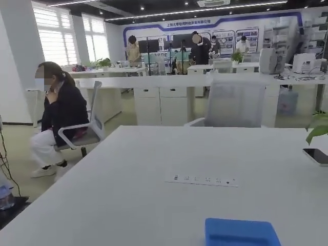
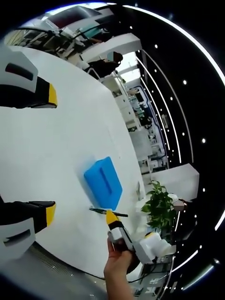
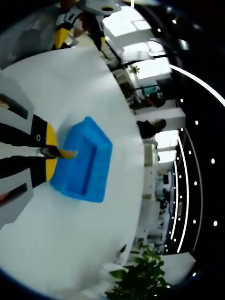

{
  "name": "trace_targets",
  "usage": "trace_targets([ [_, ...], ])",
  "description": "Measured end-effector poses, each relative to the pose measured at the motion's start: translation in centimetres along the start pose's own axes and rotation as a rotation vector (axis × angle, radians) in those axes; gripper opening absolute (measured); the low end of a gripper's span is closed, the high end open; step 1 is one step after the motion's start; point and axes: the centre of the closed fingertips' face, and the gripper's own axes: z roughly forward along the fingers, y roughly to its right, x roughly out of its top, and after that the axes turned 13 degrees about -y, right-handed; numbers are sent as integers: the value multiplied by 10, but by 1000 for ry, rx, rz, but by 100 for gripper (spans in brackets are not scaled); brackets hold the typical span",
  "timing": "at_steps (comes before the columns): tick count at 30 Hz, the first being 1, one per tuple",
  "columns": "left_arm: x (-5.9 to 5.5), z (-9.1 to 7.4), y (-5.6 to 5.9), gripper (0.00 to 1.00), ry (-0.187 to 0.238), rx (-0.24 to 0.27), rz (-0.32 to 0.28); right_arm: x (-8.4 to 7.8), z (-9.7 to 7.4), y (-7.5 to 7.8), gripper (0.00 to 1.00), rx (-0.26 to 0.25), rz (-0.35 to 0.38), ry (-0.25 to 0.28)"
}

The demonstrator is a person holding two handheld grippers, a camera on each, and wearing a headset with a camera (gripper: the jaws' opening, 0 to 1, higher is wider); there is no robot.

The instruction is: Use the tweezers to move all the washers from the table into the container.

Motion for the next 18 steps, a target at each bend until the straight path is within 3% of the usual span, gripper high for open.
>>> trace_targets([
  [8, -3, 2, 5, 83, -23, -13, 23, 0, -10, 7, 1, 22, 12, 1],
  [18, -4, 4, 8, 83, -33, -22, 31, 45, -51, 10, 2, 56, 44, 153],
])
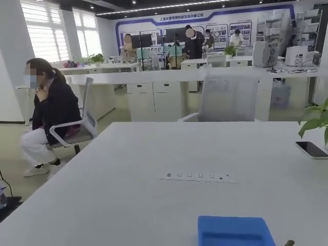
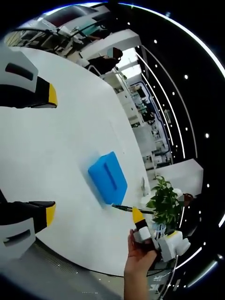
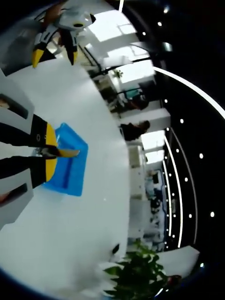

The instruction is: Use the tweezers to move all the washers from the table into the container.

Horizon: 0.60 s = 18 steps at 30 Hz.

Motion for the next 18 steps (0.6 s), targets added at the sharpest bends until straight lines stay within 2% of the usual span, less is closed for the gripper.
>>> trace_targets([
  [4, 1, 0, 2, 83, -1, -5, 11, 21, -1, 4, 2, -22, -27, 34],
  [8, 0, 0, 3, 83, -3, -4, 19, 33, 12, 12, 2, -39, -31, 37],
  [9, 1, 0, 3, 83, -2, -4, 16, 32, 17, 15, 2, -47, -38, 24],
  [11, 0, 0, 2, 83, -4, -1, 13, 24, 28, 27, 2, -99, -65, -14],
  [13, 0, 0, 0, 83, -2, 3, 5, 13, 41, 35, 2, -107, -53, -59],
  [14, 1, 0, 0, 83, -1, 4, 4, 9, 45, 38, 2, -109, -28, -65],
  [16, 0, 0, -1, 83, -3, 9, 3, -1, 56, 41, 2, -90, -7, -95],
  [18, 0, 0, -1, 83, -3, 9, 4, -10, 60, 44, 2, -128, -57, -136],
])
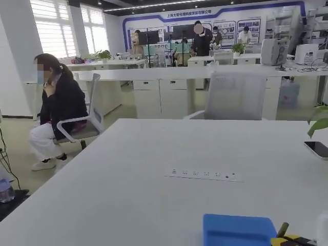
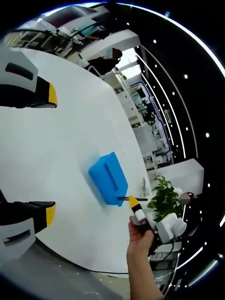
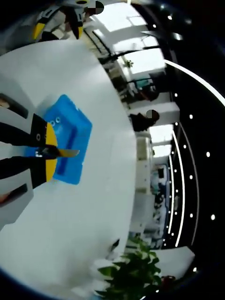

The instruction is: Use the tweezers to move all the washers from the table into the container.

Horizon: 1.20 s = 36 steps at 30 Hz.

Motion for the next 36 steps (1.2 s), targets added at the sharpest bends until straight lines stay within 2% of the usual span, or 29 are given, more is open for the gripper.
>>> trace_targets([
  [2, 0, 0, 0, 83, -1, 0, 4, -2, 2, -4, 2, 9, 1, -6],
  [5, 0, 0, 1, 83, -2, 2, 7, -10, 8, -1, 2, 3, 2, -33],
  [6, 0, 0, 0, 83, -2, 5, 7, -3, 7, -1, 2, 11, 13, 18],
  [7, -1, 0, -1, 82, -3, 8, 5, -7, 9, 2, 2, 18, 29, -18],
  [8, -1, 0, -1, 81, -7, 7, 3, -6, 11, 2, 3, 19, 26, -22],
  [11, -2, 0, -2, 81, -9, 8, -3, -2, 16, 2, 3, 20, 5, -22],
  [18, 1, -3, -5, 81, 8, 30, 2, -1, 13, -5, 4, 1, -64, -34],
  [19, 1, -3, -5, 80, 7, 27, -1, 6, 7, -6, 4, -8, -80, 4],
  [21, 2, -4, -5, 80, 10, 20, -3, 13, -7, -11, 4, 11, -72, 38],
  [25, 8, -9, -2, 72, 30, -6, 9, 28, -31, -19, 4, 31, -82, 113],
  [27, 12, -9, 5, 74, 46, -45, 10, 32, -45, -27, 4, 48, -100, 136],
  [29, 17, -11, 13, 73, 48, -92, 36, 37, -61, -37, 4, 71, -115, 176],
  [31, 24, -14, 14, 72, 59, -99, 43, 37, -72, -50, 4, 122, -141, 181],
  [32, 29, -15, 17, 71, 64, -118, 48, 36, -78, -58, 4, 158, -142, 175],
  [33, 40, -19, 20, 70, 83, -143, 50, 36, -83, -64, 4, 182, -135, 177],
  [34, 43, -20, 20, 69, 87, -148, 51, 37, -87, -69, 4, 205, -124, 185],
  [35, 51, -22, 23, 66, 97, -173, 63, 37, -95, -77, 4, 241, -104, 190],
  [36, 57, -24, 26, 63, 106, -195, 72, 37, -99, -81, 4, 256, -100, 194],
])
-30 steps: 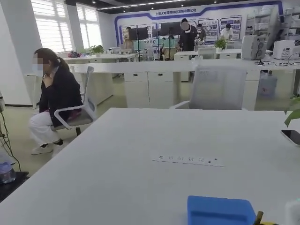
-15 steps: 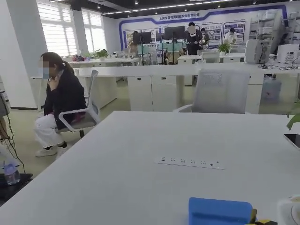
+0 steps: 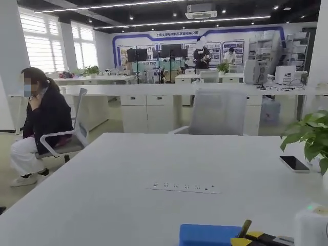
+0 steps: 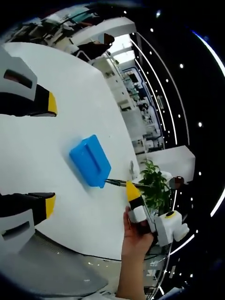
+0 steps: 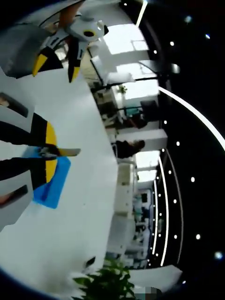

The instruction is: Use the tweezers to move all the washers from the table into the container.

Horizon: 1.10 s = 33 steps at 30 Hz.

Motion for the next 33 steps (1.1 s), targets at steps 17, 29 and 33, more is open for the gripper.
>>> trace_targets([
  [17, 93, -28, 57, 45, 149, -414, -13, -39, -1, -73, 4, 147, -204, -151],
  [29, 87, -15, 77, 10, 66, -522, 114, -59, 2, -90, 4, 179, -238, -194],
  [33, 82, -9, 83, 1, 38, -563, 165, -67, 5, -91, 5, 174, -259, -223],
])
